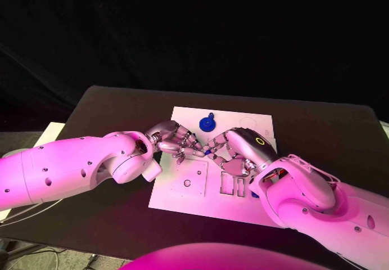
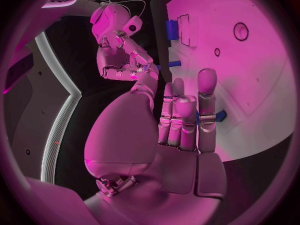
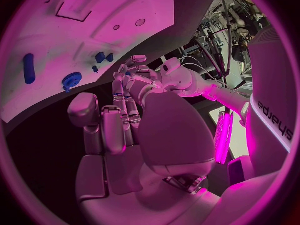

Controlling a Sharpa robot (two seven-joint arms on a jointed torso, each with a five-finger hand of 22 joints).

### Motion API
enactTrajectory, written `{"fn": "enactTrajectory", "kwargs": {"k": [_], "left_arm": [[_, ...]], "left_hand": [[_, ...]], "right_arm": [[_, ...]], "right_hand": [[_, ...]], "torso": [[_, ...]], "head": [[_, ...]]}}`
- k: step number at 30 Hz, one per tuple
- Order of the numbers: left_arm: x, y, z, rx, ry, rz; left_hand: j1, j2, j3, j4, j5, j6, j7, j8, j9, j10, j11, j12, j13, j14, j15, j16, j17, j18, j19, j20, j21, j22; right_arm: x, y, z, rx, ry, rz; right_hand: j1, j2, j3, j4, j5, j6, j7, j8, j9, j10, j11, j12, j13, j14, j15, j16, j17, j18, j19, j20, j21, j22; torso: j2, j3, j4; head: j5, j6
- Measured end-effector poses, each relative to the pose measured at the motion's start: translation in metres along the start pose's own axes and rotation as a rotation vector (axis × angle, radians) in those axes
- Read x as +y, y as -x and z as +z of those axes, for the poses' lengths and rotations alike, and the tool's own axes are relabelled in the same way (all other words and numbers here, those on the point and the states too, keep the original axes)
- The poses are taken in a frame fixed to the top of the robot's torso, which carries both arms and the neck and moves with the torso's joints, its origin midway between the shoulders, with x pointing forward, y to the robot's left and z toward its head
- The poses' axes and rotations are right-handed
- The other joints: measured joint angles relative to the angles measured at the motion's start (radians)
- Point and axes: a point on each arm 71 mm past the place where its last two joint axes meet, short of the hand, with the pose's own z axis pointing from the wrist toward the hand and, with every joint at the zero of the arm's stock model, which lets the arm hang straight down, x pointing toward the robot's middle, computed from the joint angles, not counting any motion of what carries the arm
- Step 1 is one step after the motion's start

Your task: Assemble the parts on the task board

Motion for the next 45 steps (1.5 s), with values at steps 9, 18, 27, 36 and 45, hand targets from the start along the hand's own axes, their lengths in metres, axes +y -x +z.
{"fn": "enactTrajectory", "kwargs": {"k": [9,18,27,36,45], "left_arm": [[0.000,0.000,0.000,0.000,0.000,0.001],[0.000,0.000,0.000,-0.001,0.000,0.002],[0.004,0.010,-0.004,-0.027,0.012,-0.016],[0.009,0.045,-0.010,-0.111,0.023,-0.079],[0.008,0.069,-0.013,-0.179,0.011,-0.180]], "left_hand": [[0.001,0.001,0.000,0.000,0.000,0.000,0.000,0.004,0.001,0.000,0.000,0.000,0.000,0.000,0.000,0.000,0.001,0.000,0.000,0.000,0.000,0.000],[0.001,0.001,-0.003,0.003,0.000,0.000,0.000,0.004,0.001,0.000,0.000,0.000,0.001,0.000,0.000,0.000,0.001,0.000,0.000,0.000,0.000,0.000],[0.006,0.006,-0.006,0.000,0.000,-0.004,-0.004,0.007,0.001,-0.004,-0.004,0.004,0.001,0.000,0.000,0.000,-0.002,0.000,0.000,0.000,0.000,-0.002],[0.017,0.017,-0.008,-0.003,0.000,-0.011,-0.004,0.012,0.001,-0.004,-0.004,0.004,0.002,0.000,0.000,0.000,-0.005,0.000,0.000,0.000,-0.003,-0.003],[0.026,0.026,-0.008,-0.002,0.000,-0.011,-0.004,0.012,0.002,-0.011,-0.004,0.004,0.001,0.000,0.000,0.000,-0.013,0.000,0.000,0.000,-0.015,-0.009]], "right_arm": [[0.000,0.000,0.000,0.002,0.004,0.004],[-0.001,-0.001,0.001,0.011,-0.001,0.000],[-0.004,-0.003,0.001,0.031,-0.007,-0.016],[-0.006,-0.007,0.005,0.047,-0.011,-0.062],[0.000,-0.017,0.011,0.091,0.014,-0.166]], "right_hand": [[0.000,0.000,-0.001,-0.001,0.000,-0.002,-0.001,-0.001,0.000,0.000,0.000,0.000,0.000,0.000,0.000,0.000,0.000,0.000,0.000,0.000,0.000,0.000],[0.000,0.000,-0.001,-0.001,0.000,-0.002,-0.001,0.002,-0.001,0.000,0.000,0.000,0.000,0.000,0.000,0.000,0.000,0.000,0.000,0.000,0.000,0.000],[0.000,0.000,-0.001,-0.001,0.000,0.002,-0.005,0.002,0.000,0.000,0.000,0.000,0.000,0.000,0.000,0.000,0.002,0.000,0.004,0.004,0.000,0.006],[0.000,0.000,-0.003,-0.003,-0.002,0.005,-0.001,0.000,0.002,0.000,0.000,0.000,0.000,0.000,0.000,0.004,0.007,0.000,0.007,0.000,0.009,0.016],[-0.004,-0.004,-0.004,-0.004,-0.002,0.005,-0.001,0.005,0.003,0.000,0.000,0.000,0.000,0.000,0.000,0.004,0.007,0.000,0.014,0.000,0.014,0.025]], "torso": [[0.000,-0.0007,0.0001],[-0.001,-0.0009,0.0001],[-0.001,-0.0009,0.0001],[-0.001,-0.0018,0.0006],[-0.001,-0.0025,0.0002]], "head": [[0.002,-0.003],[0.002,-0.006],[0.002,-0.009],[0.006,-0.016],[0.017,-0.028]]}}
